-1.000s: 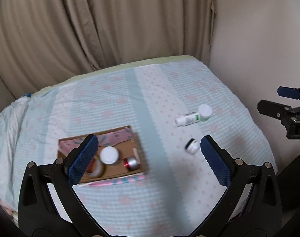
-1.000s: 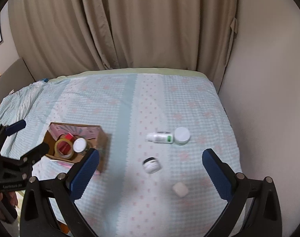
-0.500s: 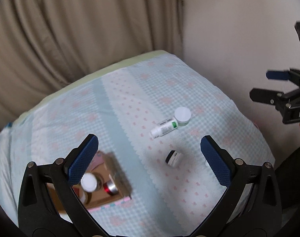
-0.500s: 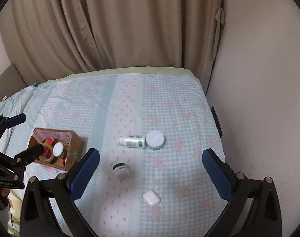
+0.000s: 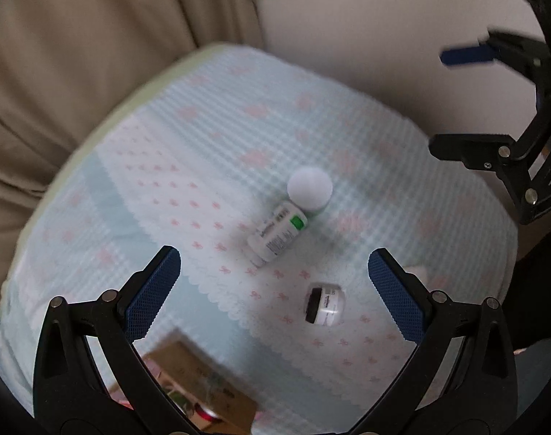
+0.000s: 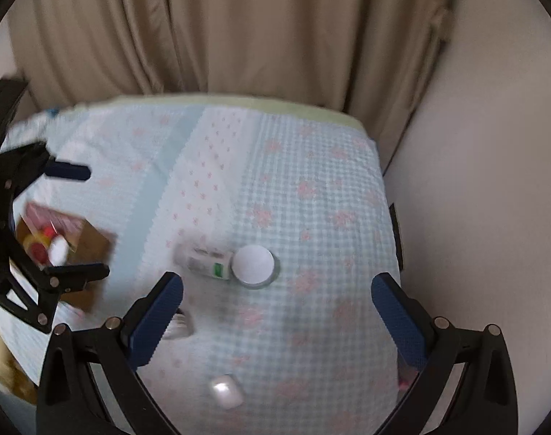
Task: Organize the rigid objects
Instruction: 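Grasp the white pill bottle with the left tool while the right tool grasps its white cap end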
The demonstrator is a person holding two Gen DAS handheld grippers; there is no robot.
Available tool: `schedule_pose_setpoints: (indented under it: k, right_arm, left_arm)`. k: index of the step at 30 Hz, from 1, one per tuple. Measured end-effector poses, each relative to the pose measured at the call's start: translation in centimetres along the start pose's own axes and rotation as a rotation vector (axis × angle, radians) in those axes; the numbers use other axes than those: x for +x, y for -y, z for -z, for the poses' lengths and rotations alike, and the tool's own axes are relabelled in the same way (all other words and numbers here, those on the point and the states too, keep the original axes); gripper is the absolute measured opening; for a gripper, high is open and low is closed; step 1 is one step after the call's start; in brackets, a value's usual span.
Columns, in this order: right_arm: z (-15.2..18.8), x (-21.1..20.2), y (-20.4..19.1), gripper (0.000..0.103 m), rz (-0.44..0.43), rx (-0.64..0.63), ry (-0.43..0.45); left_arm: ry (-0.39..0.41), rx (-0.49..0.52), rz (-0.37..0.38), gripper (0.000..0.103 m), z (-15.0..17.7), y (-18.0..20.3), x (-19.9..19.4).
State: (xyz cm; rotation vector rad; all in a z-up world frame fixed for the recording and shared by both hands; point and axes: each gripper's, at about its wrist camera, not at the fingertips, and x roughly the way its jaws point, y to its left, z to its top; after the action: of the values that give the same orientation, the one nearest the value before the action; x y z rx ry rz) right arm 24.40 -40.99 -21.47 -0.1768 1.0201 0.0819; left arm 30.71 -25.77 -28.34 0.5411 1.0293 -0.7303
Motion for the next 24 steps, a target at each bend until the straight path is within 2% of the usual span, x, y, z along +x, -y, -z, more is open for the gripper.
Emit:
schedule_pose_setpoints:
  k: [3,6,10,12,16,20,24]
  right_arm:
    - [0.0,3.9,-0.4,0.103,0.005,-0.107,-0.043]
    - [0.6,7.8,-0.9,0.103,-0.026,-0.208,-0.075]
    - [1.7,12.9,-1.0,0.102,-0.081,-0.245,-0.098]
    - [2.7,15.9,-1.1,0.096,-0.12,-0.256,-0.112]
    - [3.9,19.5,-1.7,0.095,-0.181,-0.293,-0.115]
    - [4.2,21.8,-2.2,0.095,-0.234,-0.334,-0.121]
    - [4.2,23.1,-2.4,0.094,-0.294,-0.383,-0.117]
  left_arm:
    - [-0.045,0.058,0.012,0.103,-0.3,-0.1,3.9]
    - [-0.078,0.126,0.022,0.103,-0.3,0.1,7.4]
    - [-0.115,0.193,0.035,0.103,-0.4,0.5,12.5]
    - [-0.13,0.218,0.046,0.103,-0.5,0.5,14.7]
    - [-0.163,0.26,0.091,0.101,-0.4,0.6,18.6]
    - [-0.207,0.286,0.131,0.089,0.0,0.5,21.0]
    - [-0.232,0.319,0.142,0.071,0.2,0.7,22.4]
